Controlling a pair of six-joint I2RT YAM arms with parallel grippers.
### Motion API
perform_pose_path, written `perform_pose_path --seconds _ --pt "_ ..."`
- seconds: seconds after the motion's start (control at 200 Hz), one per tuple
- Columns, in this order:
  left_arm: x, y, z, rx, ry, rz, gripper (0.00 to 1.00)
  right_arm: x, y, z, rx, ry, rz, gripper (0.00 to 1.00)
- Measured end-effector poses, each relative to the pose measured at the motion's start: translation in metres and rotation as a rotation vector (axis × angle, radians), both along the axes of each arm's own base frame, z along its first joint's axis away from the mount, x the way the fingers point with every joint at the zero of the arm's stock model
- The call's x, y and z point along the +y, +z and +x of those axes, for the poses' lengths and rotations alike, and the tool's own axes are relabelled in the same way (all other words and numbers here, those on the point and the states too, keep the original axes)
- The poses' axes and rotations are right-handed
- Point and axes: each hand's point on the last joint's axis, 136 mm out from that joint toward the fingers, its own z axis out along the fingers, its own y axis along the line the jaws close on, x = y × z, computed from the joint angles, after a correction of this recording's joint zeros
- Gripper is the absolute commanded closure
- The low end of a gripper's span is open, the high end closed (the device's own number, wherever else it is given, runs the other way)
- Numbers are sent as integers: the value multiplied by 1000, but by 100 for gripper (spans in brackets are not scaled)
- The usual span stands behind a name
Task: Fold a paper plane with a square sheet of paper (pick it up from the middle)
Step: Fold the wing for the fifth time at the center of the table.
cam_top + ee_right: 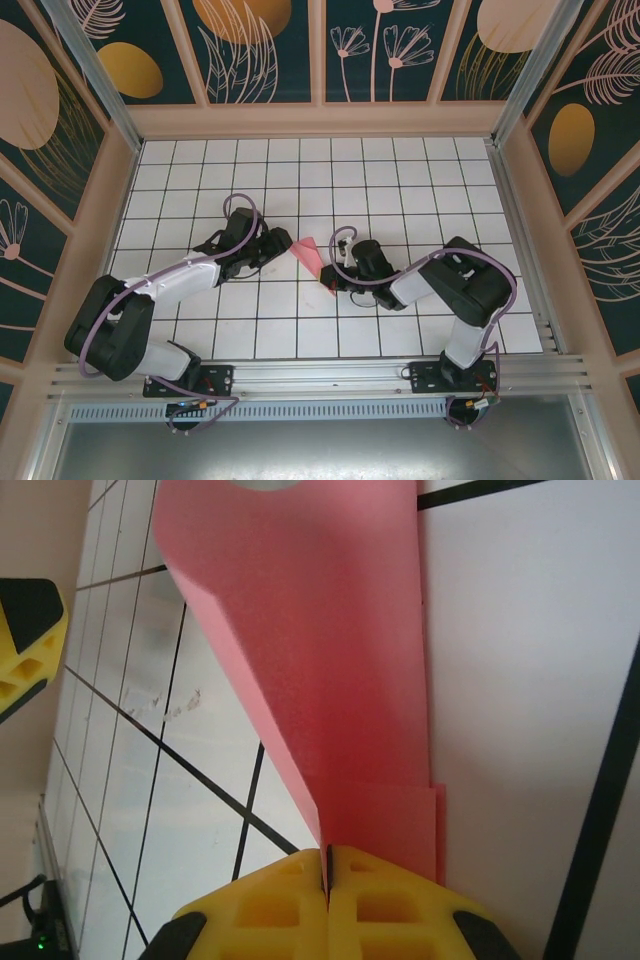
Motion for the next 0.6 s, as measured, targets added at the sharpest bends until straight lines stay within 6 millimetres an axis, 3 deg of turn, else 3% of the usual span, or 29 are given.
perform_pose_path --seconds 0.215,0.595 --pt "-9 -1 -5 -16 -46 -57 63 -1 0 0 61 -2 42 100" --pt "-36 4 -17 -71 -163 -241 66 6 -1 4 167 -7 54 100"
